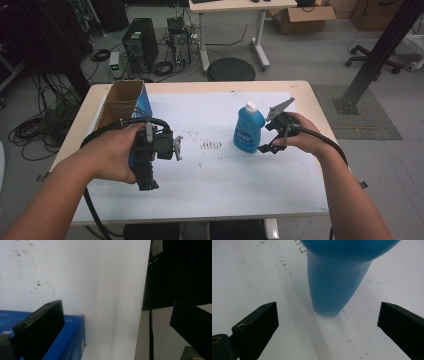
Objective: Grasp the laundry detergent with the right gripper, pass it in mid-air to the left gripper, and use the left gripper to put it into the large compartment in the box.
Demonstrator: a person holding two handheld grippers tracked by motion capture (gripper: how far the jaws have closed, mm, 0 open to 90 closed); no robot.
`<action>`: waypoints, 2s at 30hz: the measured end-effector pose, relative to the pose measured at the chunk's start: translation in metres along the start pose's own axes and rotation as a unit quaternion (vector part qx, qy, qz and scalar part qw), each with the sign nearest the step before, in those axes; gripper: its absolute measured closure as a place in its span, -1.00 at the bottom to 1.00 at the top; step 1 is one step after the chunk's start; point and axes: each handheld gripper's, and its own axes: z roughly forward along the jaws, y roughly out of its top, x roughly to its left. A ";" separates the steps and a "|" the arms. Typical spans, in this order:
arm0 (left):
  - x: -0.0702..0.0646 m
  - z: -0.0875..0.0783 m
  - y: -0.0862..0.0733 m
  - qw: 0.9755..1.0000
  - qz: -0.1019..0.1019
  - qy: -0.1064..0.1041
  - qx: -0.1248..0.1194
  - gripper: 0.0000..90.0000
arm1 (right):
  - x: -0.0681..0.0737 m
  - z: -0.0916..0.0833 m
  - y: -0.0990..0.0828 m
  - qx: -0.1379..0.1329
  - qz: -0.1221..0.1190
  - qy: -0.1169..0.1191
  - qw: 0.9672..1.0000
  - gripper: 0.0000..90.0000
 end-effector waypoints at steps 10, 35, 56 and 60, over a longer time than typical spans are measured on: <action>-0.002 0.000 -0.004 1.000 -0.002 0.001 0.000 -0.99 | 0.001 0.008 -0.003 -0.036 0.013 -0.006 0.999 -0.93; -0.005 0.001 -0.003 1.000 -0.001 0.000 0.003 -0.99 | 0.003 0.031 -0.013 -0.123 0.042 -0.035 0.991 -0.94; -0.005 0.000 0.000 1.000 0.001 0.000 0.003 -0.99 | 0.007 0.046 -0.018 -0.185 0.051 -0.059 0.980 -0.97; -0.005 0.000 0.000 1.000 0.001 -0.001 0.004 -0.99 | 0.007 0.048 -0.019 -0.192 0.053 -0.060 0.978 -0.97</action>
